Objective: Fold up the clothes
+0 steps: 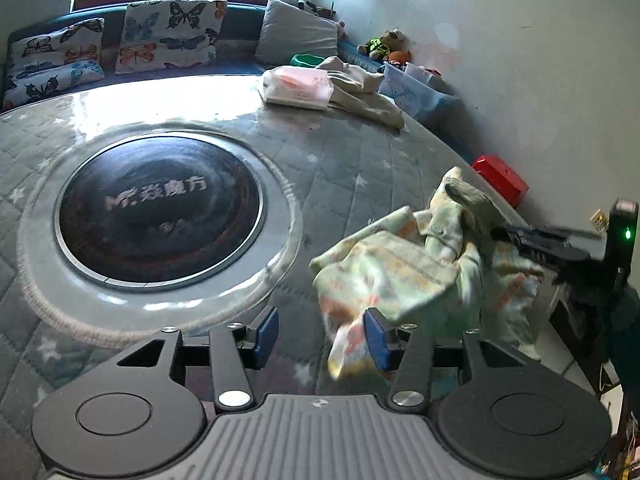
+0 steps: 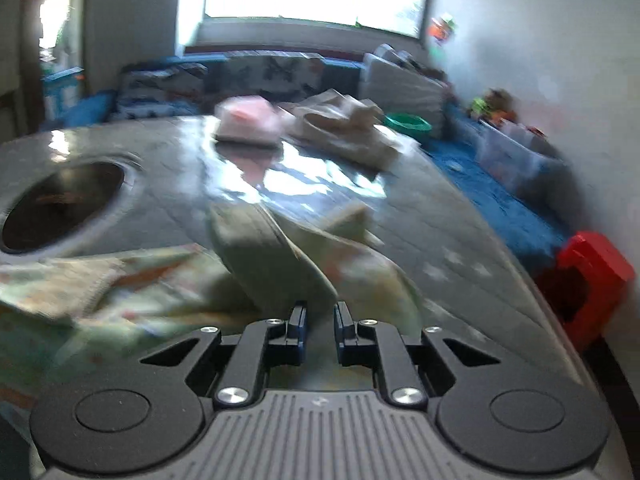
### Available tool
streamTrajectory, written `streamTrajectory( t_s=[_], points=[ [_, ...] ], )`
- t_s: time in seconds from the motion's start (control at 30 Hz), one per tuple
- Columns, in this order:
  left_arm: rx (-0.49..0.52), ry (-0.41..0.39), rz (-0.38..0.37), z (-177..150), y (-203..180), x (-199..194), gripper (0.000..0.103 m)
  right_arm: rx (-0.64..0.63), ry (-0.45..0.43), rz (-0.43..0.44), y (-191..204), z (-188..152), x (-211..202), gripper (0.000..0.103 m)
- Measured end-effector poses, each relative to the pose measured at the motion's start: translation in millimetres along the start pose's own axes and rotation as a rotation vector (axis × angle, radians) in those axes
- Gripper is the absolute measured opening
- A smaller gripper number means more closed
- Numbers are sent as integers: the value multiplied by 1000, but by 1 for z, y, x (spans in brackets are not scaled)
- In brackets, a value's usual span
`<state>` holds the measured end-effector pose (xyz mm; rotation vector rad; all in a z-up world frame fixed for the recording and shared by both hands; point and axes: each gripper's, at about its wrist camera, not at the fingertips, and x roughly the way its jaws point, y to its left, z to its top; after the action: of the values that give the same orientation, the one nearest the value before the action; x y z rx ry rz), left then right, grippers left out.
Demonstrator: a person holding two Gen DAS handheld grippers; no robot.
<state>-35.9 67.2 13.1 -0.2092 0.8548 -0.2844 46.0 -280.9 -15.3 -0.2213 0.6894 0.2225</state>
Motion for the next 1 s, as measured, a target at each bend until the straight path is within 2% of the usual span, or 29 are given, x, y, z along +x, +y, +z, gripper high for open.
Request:
streamTrajectory(
  t_s=[0.07,0.1,0.13,0.17,0.23,0.37,0.43,0.5,0.57,0.63,0.67,0.7,0.83,0.9,1.0],
  points=[
    [3,-4,-5,4,-4,10,61,28,22,-23,-12,-8,2,17],
    [6,-3,-9,6,-7,15,65,41,32,-26,-18,-12,2,24],
    [11,4,-15,6,-10,22,68,52,40,-25,-22,-16,3,36],
    [14,9,-19,7,-13,28,71,57,46,-28,-24,-20,4,40],
    [12,11,-2,11,-19,41,72,53,57,-29,-24,-28,9,41],
    [3,-15,76,25,-22,63,72,70,42,-10,-19,-32,7,42],
    [-17,-2,116,31,-17,75,71,61,41,9,-14,-32,5,42],
    [-42,27,104,34,-13,84,69,42,41,31,-6,-31,4,42],
    [-49,44,103,35,-10,91,61,16,39,36,3,-29,4,42],
    [-31,43,114,35,-12,93,47,2,41,46,10,-26,4,42],
    [-26,45,109,35,-13,94,37,-3,42,53,14,-25,4,42],
    [-15,46,112,35,-13,94,32,-12,43,60,17,-24,5,42],
    [-4,37,107,33,-8,89,19,-32,45,97,32,-20,6,41],
    [-15,21,109,34,-1,83,9,-40,44,116,40,-16,8,41],
    [-32,-29,167,40,16,69,8,-62,36,159,59,-8,15,41]
  ],
)
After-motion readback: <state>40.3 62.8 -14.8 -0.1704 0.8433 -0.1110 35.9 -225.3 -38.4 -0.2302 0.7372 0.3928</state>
